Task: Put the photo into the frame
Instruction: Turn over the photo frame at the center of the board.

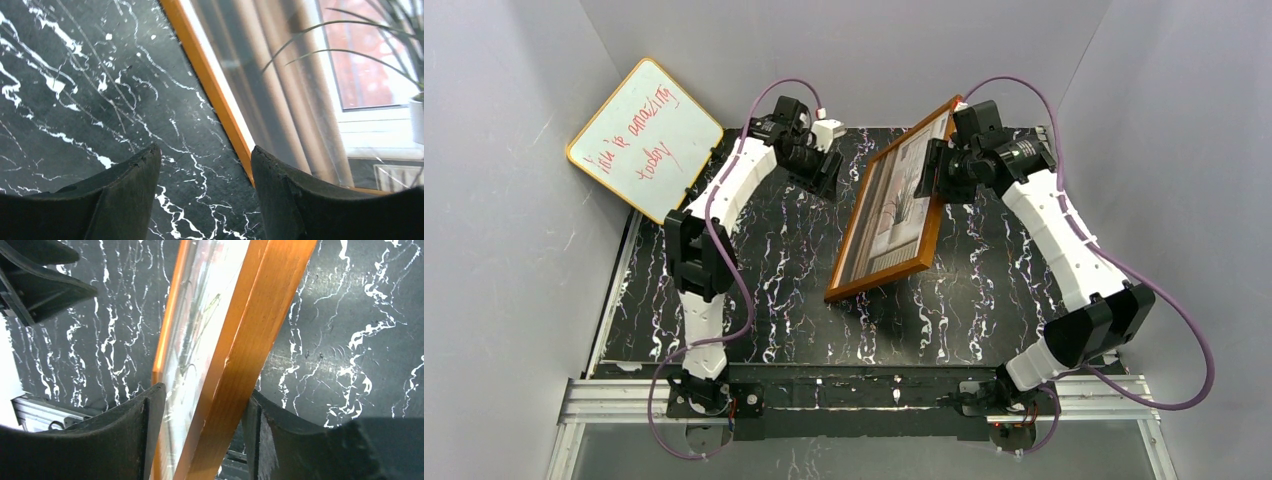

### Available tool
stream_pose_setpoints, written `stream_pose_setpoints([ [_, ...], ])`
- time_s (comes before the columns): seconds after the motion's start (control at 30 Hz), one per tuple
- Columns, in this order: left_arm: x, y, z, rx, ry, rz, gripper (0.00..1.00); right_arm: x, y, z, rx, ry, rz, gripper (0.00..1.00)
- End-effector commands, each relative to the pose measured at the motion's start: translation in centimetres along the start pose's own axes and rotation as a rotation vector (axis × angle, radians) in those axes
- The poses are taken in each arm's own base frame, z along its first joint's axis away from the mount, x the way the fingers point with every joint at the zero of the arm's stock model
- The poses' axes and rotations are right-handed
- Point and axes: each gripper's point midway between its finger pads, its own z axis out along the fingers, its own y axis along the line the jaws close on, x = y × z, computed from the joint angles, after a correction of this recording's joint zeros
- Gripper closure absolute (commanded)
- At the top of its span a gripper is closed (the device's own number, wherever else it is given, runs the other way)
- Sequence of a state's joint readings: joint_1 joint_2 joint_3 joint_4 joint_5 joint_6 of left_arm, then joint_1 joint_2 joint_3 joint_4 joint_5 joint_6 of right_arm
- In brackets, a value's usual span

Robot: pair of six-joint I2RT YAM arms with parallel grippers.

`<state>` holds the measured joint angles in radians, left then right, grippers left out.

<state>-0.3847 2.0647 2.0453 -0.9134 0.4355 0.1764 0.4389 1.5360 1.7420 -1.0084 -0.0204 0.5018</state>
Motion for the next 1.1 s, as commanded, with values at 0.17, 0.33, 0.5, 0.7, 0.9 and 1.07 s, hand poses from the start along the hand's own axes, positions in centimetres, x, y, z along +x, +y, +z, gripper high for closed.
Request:
stream_pose_setpoints([
  [0.17, 2.7, 4.6, -2.7, -0.057, -0.018, -0.062, 0.34, 1.7, -1.0, 1.2, -0.004, 0.013, -0.034, 0.47],
  [0.33, 4.7, 6.5, -3.4, -0.073, -0.001, -0.084, 0.33, 3.8, -0.7, 3.3, -0.064, 0.095, -0.062, 0.51],
  [0.5, 7.4, 8.0, -3.6, -0.107, 0.039, -0.077, 0.33, 5.1, 0.5, 5.3, -0.168, 0.13, -0.062, 0.53],
  [0.7, 11.4, 10.9, -3.5, -0.179, 0.117, -0.051, 0.35, 6.1, 1.9, 7.7, -0.299, 0.125, -0.048, 0.54],
  [0.9, 14.9, 12.9, -4.0, -0.197, 0.167, -0.065, 0.37, 7.3, 2.8, 10.5, -0.401, 0.179, -0.037, 0.53],
  [1.07, 17.0, 13.5, -4.2, -0.219, 0.197, -0.058, 0.38, 8.3, 2.2, 13.0, -0.439, 0.233, -0.039, 0.53],
])
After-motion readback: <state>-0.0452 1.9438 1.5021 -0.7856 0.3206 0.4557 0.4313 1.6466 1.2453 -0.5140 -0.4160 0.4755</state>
